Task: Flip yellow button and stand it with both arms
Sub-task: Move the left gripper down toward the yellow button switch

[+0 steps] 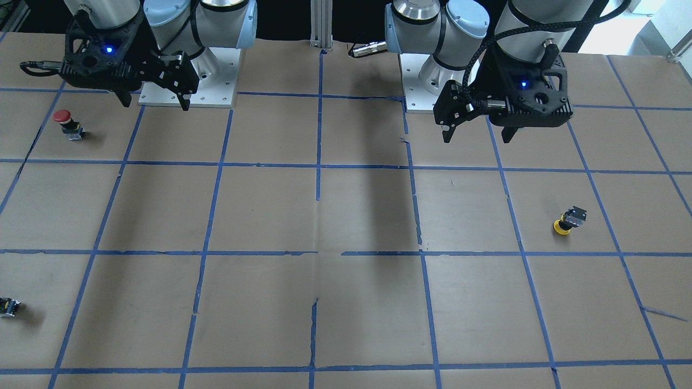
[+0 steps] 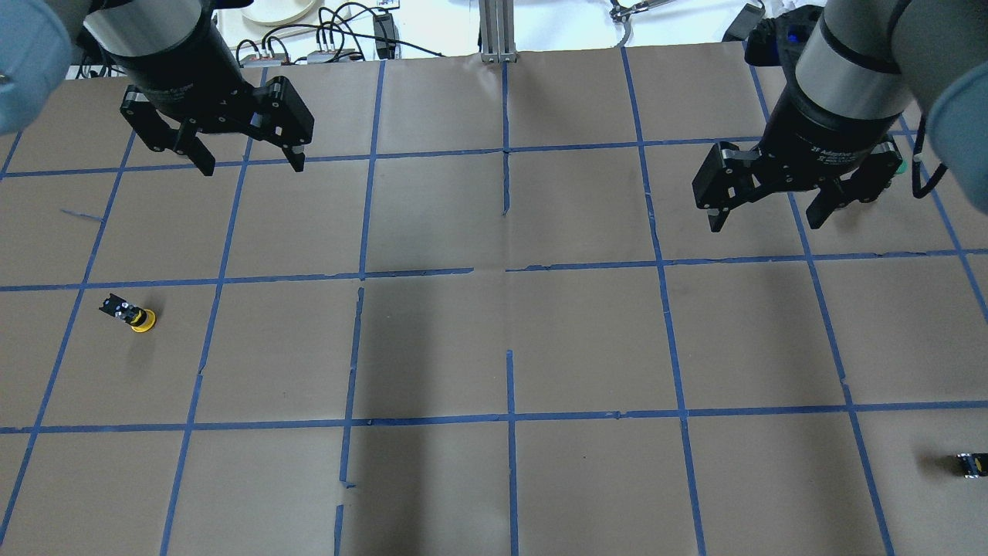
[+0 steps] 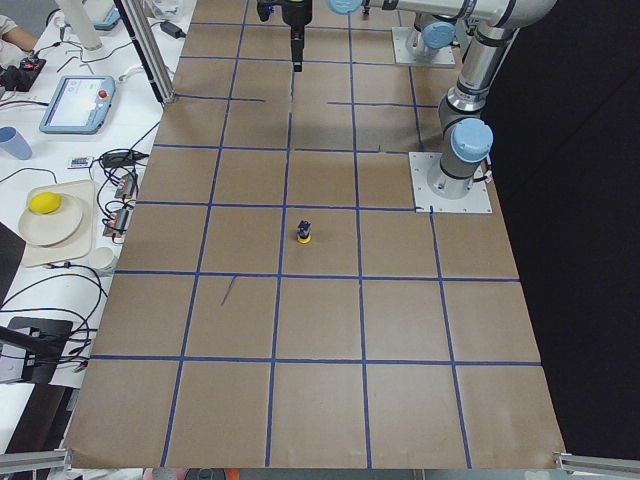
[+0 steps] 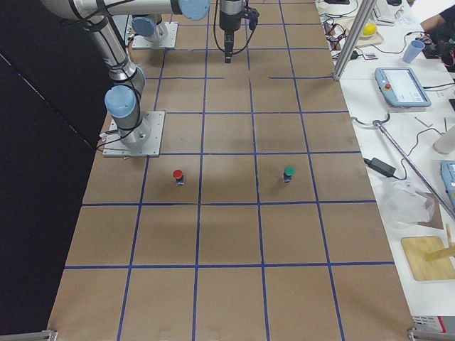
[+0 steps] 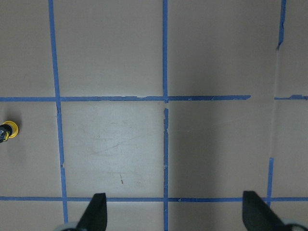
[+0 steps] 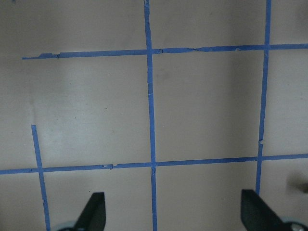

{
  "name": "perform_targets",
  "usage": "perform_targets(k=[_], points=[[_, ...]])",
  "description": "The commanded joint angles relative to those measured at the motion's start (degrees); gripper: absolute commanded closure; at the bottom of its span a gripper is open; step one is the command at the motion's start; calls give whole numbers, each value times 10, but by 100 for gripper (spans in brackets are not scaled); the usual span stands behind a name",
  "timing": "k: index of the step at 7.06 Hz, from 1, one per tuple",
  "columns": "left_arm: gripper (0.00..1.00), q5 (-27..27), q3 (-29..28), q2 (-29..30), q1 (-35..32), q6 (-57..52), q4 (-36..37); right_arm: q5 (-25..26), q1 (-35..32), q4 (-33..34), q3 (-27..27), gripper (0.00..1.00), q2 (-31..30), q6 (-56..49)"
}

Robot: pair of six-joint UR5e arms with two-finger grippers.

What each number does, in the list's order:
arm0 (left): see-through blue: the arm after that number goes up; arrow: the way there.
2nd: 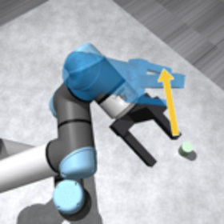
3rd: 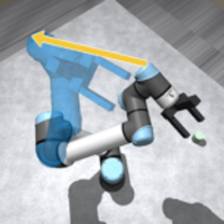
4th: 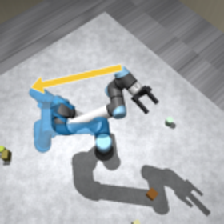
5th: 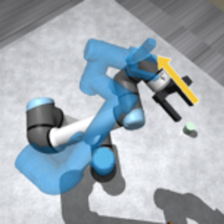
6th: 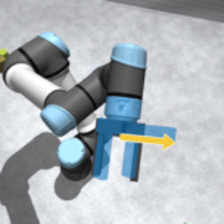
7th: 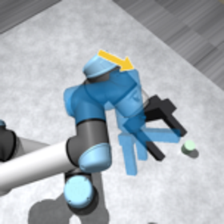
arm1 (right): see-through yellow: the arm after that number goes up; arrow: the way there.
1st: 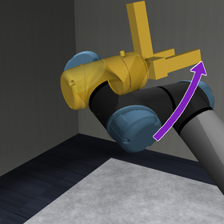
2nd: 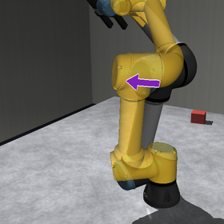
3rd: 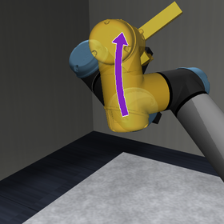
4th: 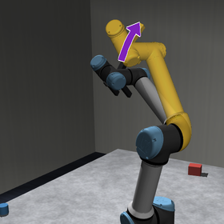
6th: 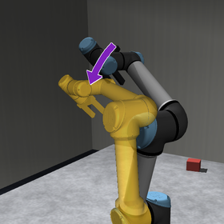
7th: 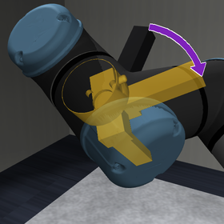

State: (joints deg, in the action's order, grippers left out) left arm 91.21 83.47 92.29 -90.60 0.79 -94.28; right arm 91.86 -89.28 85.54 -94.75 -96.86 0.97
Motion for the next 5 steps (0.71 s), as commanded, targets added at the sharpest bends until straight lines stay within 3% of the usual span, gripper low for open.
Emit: perform_targets(k=[1, 5], points=[[1, -1, 0, 0, 0, -2, 0, 0, 0, 1, 0, 0, 0, 1], [1, 2, 20, -2, 39, -102, 6, 1, 2, 9, 2, 0, 2, 1]])
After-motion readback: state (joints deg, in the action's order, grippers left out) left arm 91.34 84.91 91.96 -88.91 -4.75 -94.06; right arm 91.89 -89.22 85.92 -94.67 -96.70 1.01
